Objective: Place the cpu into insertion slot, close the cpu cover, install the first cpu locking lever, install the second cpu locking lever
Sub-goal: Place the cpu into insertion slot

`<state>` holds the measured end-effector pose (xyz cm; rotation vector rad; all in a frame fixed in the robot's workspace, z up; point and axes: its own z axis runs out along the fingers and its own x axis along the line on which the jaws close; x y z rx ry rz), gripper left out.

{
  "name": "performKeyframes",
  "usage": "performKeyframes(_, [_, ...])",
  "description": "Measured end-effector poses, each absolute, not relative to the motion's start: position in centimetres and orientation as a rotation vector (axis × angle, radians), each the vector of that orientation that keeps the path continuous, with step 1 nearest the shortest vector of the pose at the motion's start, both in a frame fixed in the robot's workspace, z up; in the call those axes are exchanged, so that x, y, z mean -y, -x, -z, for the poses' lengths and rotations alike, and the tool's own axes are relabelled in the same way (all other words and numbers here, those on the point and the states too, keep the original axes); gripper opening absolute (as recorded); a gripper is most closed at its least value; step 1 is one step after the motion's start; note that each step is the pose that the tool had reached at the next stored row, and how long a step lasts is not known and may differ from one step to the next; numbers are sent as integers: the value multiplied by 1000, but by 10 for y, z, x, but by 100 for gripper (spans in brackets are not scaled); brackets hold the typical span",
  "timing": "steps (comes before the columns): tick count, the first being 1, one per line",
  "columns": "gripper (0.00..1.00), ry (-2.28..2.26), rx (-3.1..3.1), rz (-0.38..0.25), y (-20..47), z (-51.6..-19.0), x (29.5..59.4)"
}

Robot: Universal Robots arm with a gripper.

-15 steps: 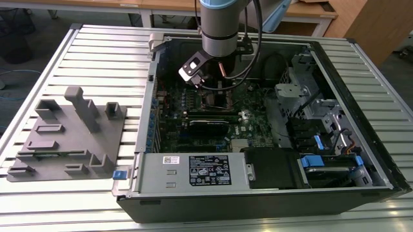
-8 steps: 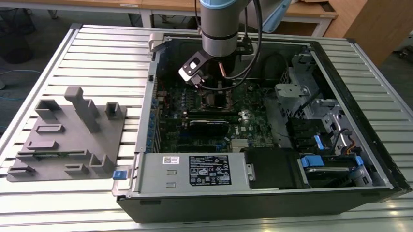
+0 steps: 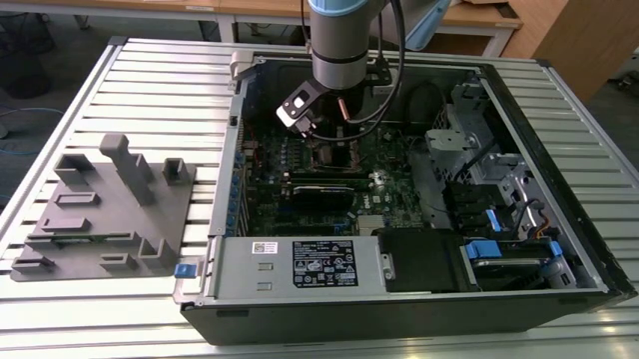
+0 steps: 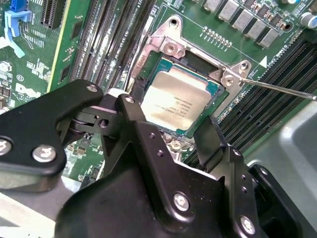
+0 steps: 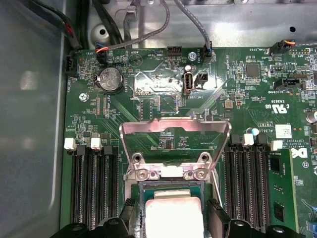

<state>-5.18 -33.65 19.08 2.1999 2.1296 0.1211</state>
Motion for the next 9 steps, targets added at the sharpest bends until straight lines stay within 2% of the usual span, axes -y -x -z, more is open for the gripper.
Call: performKeyframes(9, [67,-2200,-2130,-121,52,-190,336])
